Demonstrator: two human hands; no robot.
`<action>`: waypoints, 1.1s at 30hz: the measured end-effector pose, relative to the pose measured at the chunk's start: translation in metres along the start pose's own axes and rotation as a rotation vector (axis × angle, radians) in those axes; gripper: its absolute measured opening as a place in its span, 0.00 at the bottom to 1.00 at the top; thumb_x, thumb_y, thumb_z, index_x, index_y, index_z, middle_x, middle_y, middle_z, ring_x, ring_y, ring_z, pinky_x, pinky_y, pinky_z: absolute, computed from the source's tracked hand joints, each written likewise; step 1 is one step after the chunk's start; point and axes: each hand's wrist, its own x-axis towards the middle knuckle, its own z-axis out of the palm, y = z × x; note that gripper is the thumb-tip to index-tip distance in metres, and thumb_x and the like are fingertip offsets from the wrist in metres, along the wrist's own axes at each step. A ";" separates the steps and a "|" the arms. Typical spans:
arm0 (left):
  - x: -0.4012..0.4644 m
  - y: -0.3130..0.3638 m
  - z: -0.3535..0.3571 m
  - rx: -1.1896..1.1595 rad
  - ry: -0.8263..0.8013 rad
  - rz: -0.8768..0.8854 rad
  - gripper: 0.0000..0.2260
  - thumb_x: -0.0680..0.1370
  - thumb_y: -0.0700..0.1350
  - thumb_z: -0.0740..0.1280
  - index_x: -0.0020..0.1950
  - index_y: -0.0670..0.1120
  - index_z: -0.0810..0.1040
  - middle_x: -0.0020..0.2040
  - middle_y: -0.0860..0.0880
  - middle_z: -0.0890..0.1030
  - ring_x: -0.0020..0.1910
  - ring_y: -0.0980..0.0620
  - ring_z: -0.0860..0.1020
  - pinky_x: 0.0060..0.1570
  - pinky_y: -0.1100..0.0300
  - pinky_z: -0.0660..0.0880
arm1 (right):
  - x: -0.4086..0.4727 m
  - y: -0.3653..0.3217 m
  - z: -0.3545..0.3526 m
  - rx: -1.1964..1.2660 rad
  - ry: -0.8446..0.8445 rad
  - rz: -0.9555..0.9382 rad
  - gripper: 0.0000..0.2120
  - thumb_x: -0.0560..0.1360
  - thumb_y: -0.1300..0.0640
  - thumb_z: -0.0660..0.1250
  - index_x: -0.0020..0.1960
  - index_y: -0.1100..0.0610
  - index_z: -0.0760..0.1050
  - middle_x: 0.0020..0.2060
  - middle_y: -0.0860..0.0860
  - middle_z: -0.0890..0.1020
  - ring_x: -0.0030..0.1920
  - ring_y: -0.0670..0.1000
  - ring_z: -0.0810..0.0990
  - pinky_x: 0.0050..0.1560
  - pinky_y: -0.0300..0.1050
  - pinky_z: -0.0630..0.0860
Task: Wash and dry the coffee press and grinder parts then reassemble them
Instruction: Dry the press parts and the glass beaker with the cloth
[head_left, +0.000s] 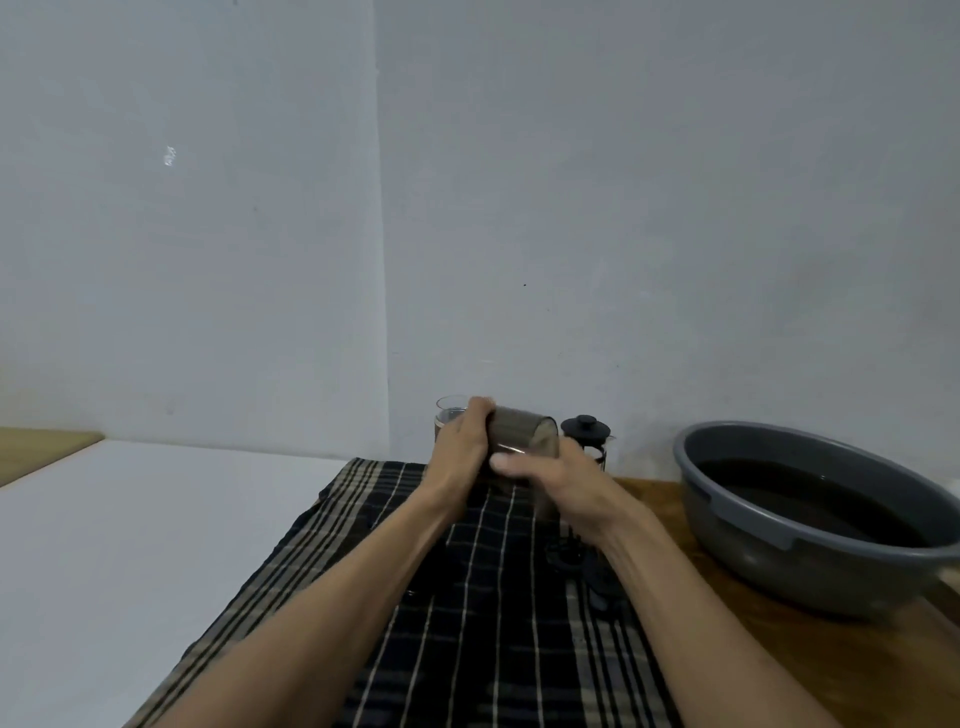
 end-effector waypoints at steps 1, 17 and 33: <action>-0.002 -0.007 0.001 -0.027 -0.010 0.105 0.22 0.79 0.59 0.59 0.44 0.43 0.81 0.45 0.36 0.84 0.43 0.39 0.81 0.50 0.40 0.78 | 0.001 -0.002 -0.002 0.235 0.039 0.002 0.18 0.72 0.53 0.75 0.57 0.62 0.83 0.52 0.62 0.84 0.51 0.61 0.83 0.38 0.53 0.80; -0.006 -0.013 -0.003 -0.136 -0.068 0.331 0.14 0.83 0.53 0.59 0.55 0.49 0.83 0.50 0.46 0.83 0.49 0.48 0.81 0.47 0.47 0.80 | -0.006 -0.020 0.003 0.188 0.073 -0.016 0.04 0.64 0.71 0.69 0.38 0.66 0.79 0.34 0.53 0.78 0.36 0.51 0.77 0.37 0.43 0.74; 0.001 0.011 -0.014 0.001 -0.150 -0.202 0.15 0.77 0.55 0.66 0.48 0.44 0.83 0.44 0.44 0.84 0.43 0.46 0.82 0.38 0.52 0.80 | 0.002 0.007 0.018 -0.697 0.140 -0.015 0.09 0.69 0.70 0.60 0.35 0.59 0.71 0.30 0.50 0.75 0.35 0.52 0.73 0.33 0.41 0.64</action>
